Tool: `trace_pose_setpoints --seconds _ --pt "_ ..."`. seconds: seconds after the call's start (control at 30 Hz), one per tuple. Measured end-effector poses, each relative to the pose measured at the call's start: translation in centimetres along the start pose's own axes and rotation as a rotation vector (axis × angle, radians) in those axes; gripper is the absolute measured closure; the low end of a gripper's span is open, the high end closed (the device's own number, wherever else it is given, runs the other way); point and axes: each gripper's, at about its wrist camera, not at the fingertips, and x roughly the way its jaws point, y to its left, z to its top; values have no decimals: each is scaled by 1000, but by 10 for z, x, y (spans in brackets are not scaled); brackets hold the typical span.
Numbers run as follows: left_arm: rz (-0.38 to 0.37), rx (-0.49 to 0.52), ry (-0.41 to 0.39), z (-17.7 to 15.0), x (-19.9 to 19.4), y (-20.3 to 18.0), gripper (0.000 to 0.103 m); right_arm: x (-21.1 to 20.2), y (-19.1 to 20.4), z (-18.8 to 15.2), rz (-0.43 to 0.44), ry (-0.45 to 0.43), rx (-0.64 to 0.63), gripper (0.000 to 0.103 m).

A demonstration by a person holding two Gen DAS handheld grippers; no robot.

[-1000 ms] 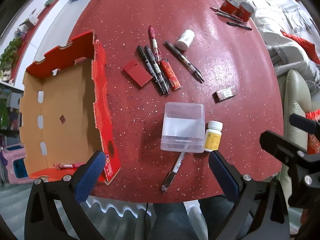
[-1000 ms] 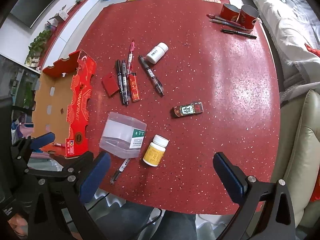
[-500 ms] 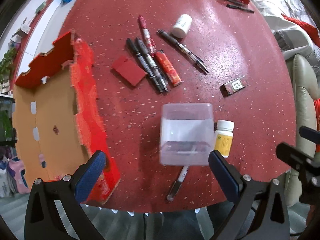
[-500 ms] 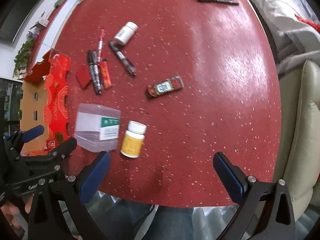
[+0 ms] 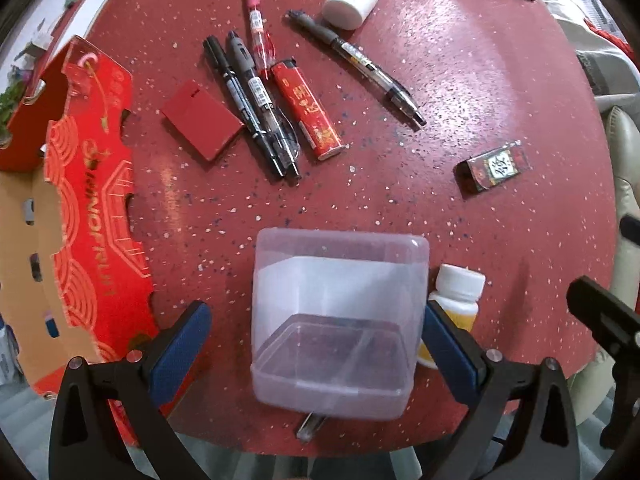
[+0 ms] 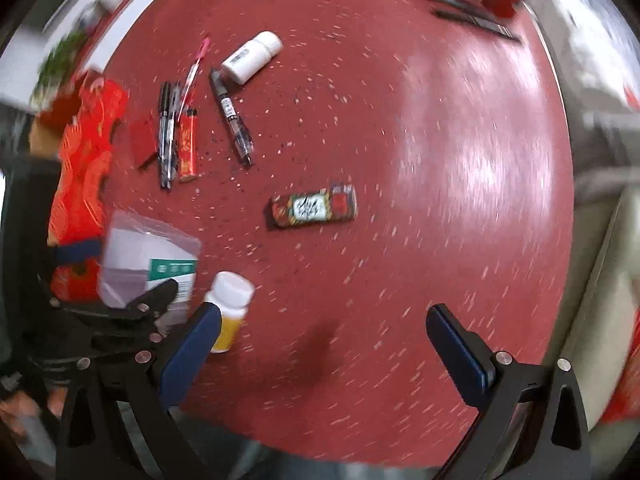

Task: Organize rigid objects
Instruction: 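Grasp the clear plastic box with the left tool and lift it, then grasp the mahjong-printed tin with the right tool while the left tool holds the plastic box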

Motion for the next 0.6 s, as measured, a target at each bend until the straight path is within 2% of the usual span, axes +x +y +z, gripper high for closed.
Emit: trace_pose_setpoints --seconds 0.13,0.27,0.37,0.43,0.6 --pt "-3 -38 -12 7 18 -1 1 5 5 10 -44 -13 -149 0" --pt "7 -35 -14 7 29 -3 0 12 8 17 -46 -19 -249 0" --pt "20 -20 -19 7 39 -8 0 24 18 23 -71 -20 -388 0" --pt "32 -23 -10 4 44 -18 0 35 26 26 -103 -17 -528 0" --pt "13 -56 13 8 69 -29 0 55 45 28 -128 -1 -777 0"
